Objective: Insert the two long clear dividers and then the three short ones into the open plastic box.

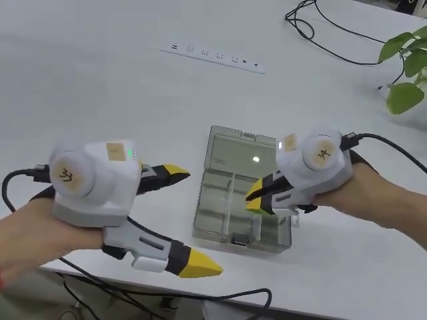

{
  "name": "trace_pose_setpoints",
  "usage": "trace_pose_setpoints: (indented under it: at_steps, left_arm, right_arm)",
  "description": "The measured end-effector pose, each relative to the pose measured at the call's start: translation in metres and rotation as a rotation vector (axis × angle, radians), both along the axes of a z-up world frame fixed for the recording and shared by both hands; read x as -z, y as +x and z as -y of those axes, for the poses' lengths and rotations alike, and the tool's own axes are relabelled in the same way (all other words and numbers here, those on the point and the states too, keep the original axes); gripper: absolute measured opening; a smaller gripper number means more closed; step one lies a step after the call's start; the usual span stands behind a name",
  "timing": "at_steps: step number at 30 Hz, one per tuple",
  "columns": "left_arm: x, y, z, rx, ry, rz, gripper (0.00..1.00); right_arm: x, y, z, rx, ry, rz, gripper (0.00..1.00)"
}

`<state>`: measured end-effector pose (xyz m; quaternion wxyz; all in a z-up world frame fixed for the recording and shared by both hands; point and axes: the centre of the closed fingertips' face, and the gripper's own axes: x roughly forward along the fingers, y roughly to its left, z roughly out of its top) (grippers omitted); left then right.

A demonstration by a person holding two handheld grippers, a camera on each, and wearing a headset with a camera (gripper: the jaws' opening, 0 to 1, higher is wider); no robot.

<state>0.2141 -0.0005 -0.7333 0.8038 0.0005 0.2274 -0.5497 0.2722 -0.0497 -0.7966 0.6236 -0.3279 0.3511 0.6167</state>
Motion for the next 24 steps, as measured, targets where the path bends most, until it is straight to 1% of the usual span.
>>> trace_pose_setpoints:
  at_steps: [8, 12, 17, 21, 24]
  left_arm:
    - [-0.001, 0.000, -0.002, -0.004, 0.000, 0.000, 1.00]
    - [0.000, 0.000, -0.004, -0.005, 0.008, 0.000, 1.00]
    - [0.003, -0.002, -0.005, 0.000, 0.021, -0.004, 1.00]
    - [0.002, -0.002, -0.005, -0.002, 0.019, -0.005, 1.00]
    - [0.002, -0.002, -0.005, -0.002, 0.020, -0.005, 1.00]
  right_arm:
    - [-0.019, 0.003, 0.005, 0.034, 0.040, 0.009, 0.16]
    - [-0.028, 0.003, 0.010, 0.052, 0.058, 0.008, 0.20]
    - [-0.038, 0.004, 0.023, 0.074, 0.071, 0.010, 0.25]
    - [-0.045, 0.004, 0.034, 0.098, 0.083, 0.006, 0.28]
    - [-0.048, 0.004, 0.041, 0.105, 0.084, 0.008, 0.30]
